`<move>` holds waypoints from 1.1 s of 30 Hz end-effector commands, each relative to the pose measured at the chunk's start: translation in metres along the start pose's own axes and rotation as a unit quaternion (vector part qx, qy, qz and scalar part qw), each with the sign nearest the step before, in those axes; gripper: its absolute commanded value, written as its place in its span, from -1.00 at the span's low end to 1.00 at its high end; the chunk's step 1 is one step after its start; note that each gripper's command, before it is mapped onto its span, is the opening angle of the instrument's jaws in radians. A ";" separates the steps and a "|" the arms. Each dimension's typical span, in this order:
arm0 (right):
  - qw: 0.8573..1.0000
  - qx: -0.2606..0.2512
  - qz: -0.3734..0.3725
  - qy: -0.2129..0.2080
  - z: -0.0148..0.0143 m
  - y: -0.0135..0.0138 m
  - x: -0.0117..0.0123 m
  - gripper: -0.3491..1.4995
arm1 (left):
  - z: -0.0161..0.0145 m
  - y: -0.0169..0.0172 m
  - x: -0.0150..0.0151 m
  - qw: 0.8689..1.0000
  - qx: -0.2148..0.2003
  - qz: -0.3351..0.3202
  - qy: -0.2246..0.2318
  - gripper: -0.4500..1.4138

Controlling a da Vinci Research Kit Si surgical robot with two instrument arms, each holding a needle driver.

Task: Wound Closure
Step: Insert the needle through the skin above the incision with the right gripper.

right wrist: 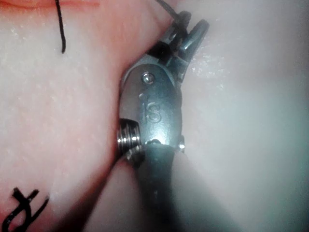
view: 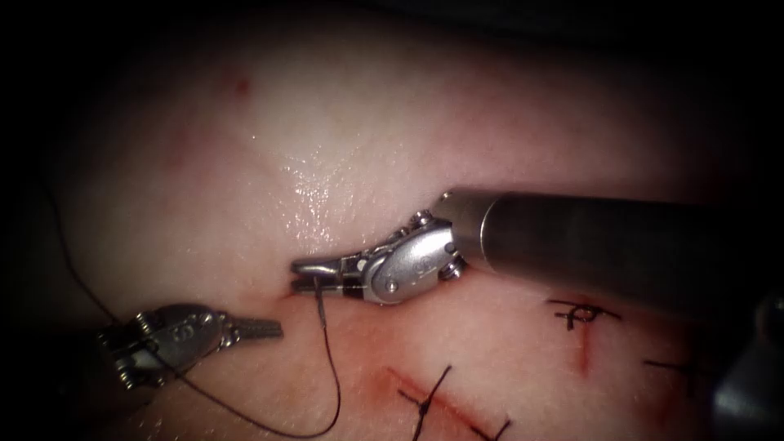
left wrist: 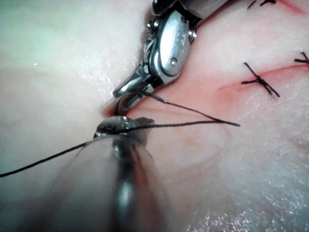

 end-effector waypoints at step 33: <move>0.997 0.062 0.039 -0.040 0.0015 -0.0033 -0.0035 -1.00 | 0.0005 -0.0002 0.0000 1.000 -0.001 0.002 -0.001 -1.00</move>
